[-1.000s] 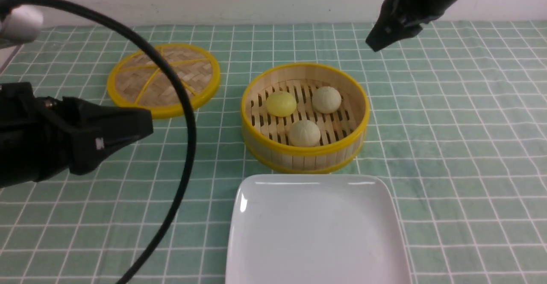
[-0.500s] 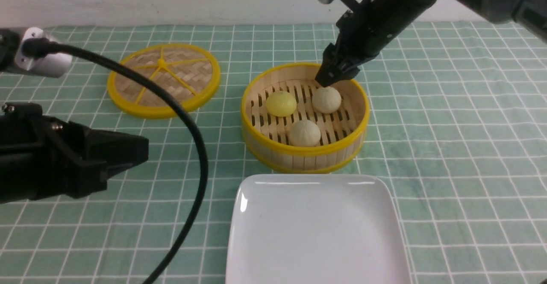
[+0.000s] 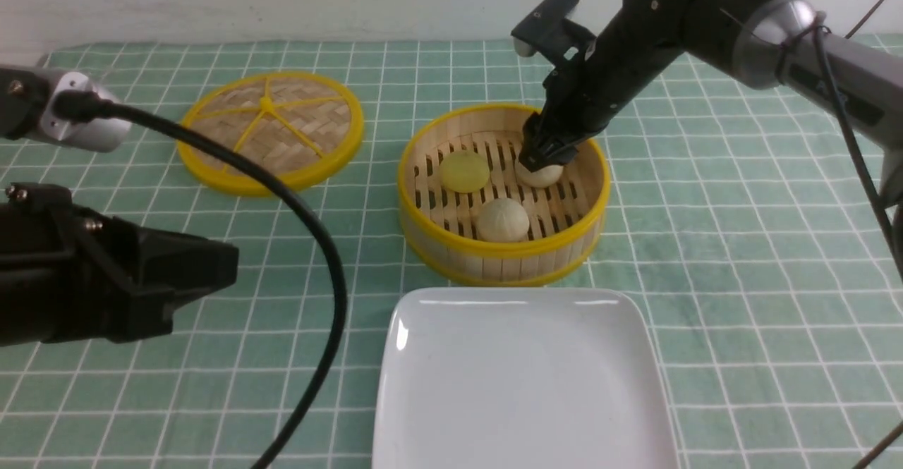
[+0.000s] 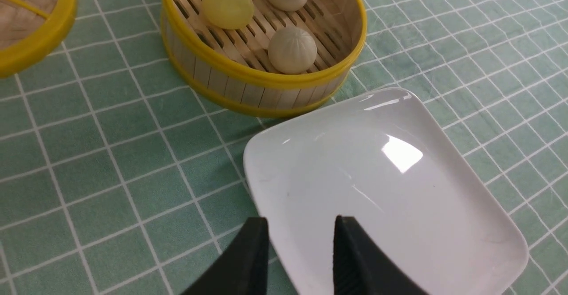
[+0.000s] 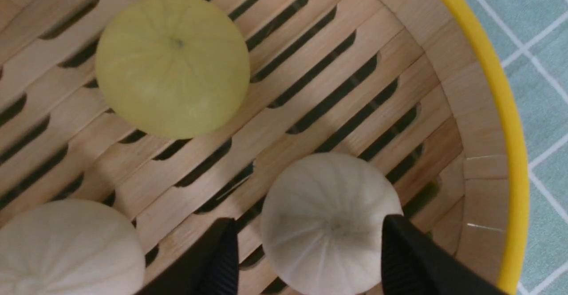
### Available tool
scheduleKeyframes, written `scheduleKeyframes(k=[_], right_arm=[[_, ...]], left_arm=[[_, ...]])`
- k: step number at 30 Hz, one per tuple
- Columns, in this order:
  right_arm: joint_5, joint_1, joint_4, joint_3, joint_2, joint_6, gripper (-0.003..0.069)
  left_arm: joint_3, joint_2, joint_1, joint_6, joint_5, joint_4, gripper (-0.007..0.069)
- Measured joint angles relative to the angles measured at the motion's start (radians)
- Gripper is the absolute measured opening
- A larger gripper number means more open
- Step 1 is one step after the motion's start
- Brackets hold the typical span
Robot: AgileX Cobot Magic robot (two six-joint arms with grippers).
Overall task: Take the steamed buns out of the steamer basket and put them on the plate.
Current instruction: Use the right arm to grab the steamed stuffed bun that is closest to it, then use the right arm to put the steamed stuffed bun into the plate
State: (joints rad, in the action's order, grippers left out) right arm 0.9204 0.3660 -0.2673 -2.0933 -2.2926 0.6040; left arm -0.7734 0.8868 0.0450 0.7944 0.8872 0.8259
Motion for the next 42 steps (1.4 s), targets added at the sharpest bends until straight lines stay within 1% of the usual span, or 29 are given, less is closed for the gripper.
scheduleKeyframes(k=[3,5,6,8,12,13,14,19,22,23,25,29,30,31,32,34,35,42], right_arm=[[-0.010,0.000,0.008,0.000,-0.017,-0.003,0.0421],[-0.017,0.000,0.022,0.000,-0.030,-0.003,0.0388],[-0.018,0.000,0.026,0.000,-0.032,-0.003,0.0384],[-0.022,0.000,0.043,0.000,-0.039,-0.003,0.0299],[-0.014,0.000,0.050,0.000,-0.022,-0.003,0.0069],[-0.006,0.000,0.052,-0.002,-0.010,-0.003,0.0038],[0.012,0.000,0.053,-0.008,0.006,-0.003,0.0022],[0.104,0.000,0.052,-0.067,0.099,-0.003,0.0022],[0.239,0.000,0.032,-0.119,0.215,-0.024,0.0022],[0.247,0.000,0.031,-0.122,0.221,-0.031,0.0022],[0.312,0.001,0.013,-0.130,0.282,-0.083,0.0022],[0.334,0.001,0.004,-0.126,0.322,-0.161,0.0022],[0.335,0.001,-0.002,-0.115,0.326,-0.201,0.0022],[0.335,0.001,-0.002,-0.114,0.326,-0.206,0.0022],[0.335,0.001,-0.009,-0.096,0.328,-0.249,0.0022],[0.335,0.001,-0.011,-0.073,0.333,-0.281,0.0022],[0.334,0.001,-0.019,-0.026,0.351,-0.313,0.0022],[0.330,0.001,-0.102,0.305,0.552,-0.335,0.0022]], left_arm=[[0.000,0.000,0.000,0.000,0.000,-0.008,0.0240],[0.000,0.000,0.000,0.000,0.000,-0.011,0.0240],[0.000,0.000,0.000,0.000,0.000,-0.011,0.0240],[0.000,0.000,0.000,0.000,0.000,-0.011,0.0240],[0.000,0.000,0.000,-0.002,0.000,-0.011,0.0240],[0.000,0.000,0.000,-0.002,0.000,-0.012,0.0240],[0.000,0.000,0.000,-0.002,-0.001,-0.012,0.0240],[0.000,0.000,0.000,-0.002,-0.006,-0.014,0.0240],[0.000,0.000,0.000,-0.002,-0.016,-0.014,0.0240],[0.000,0.000,0.000,-0.002,-0.018,-0.014,0.0240],[0.000,0.000,0.000,-0.002,-0.034,-0.015,0.0240],[0.000,0.000,0.000,-0.001,-0.062,-0.017,0.0240],[0.000,0.000,0.000,0.000,-0.071,-0.017,0.0240],[0.000,0.000,0.000,0.000,-0.073,-0.017,0.0240],[0.000,0.000,0.000,0.000,-0.078,-0.017,0.0240],[0.000,0.000,0.000,0.001,-0.079,-0.017,0.0240],[0.000,0.000,0.000,0.001,-0.079,-0.018,0.0240],[0.000,0.000,0.000,0.001,-0.079,-0.018,0.0240]])
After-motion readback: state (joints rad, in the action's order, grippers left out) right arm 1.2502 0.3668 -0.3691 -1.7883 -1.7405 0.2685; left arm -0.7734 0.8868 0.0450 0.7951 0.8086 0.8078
